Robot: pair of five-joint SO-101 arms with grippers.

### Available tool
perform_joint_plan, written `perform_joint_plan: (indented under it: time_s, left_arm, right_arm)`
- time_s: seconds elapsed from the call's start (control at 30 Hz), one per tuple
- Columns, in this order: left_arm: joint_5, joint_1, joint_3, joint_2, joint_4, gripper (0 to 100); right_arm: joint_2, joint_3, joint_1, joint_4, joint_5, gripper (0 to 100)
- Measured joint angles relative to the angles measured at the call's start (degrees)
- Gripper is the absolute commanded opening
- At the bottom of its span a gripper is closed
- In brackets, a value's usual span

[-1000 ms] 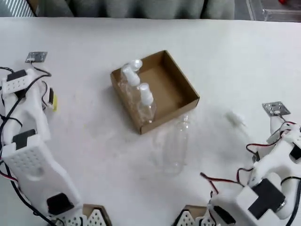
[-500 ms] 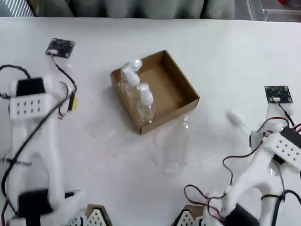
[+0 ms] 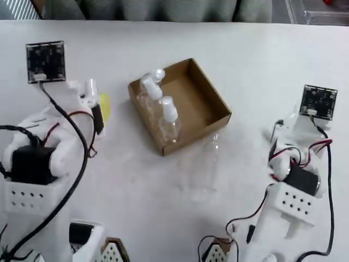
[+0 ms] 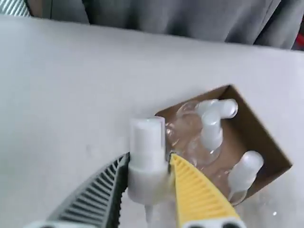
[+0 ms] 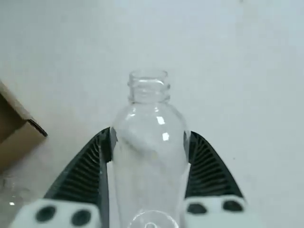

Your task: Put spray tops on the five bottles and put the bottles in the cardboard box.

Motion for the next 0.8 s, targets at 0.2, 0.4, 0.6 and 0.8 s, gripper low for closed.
perform_joint_plan:
  time_s: [0.2,0.4,0.6,0.8]
  left_arm:
    - [5.98,1.85,-4.84,-0.18,-10.37,2]
    - [8.88,1.85,-5.98,-0.18,-25.41,2]
    - [8.97,1.76,-5.98,-0.18,-33.85,2]
    - [8.97,1.85,-11.25,-0.18,-34.37,2]
  right_arm:
    - [-5.1,0.0,-9.41,-6.07,-1.14,1.5]
    - [-5.89,0.0,-20.4,-17.85,-7.38,1.5]
    - [-6.07,0.0,-31.21,-22.68,-14.77,1.5]
    - [-12.22,2.81,-38.95,-23.03,-15.3,1.5]
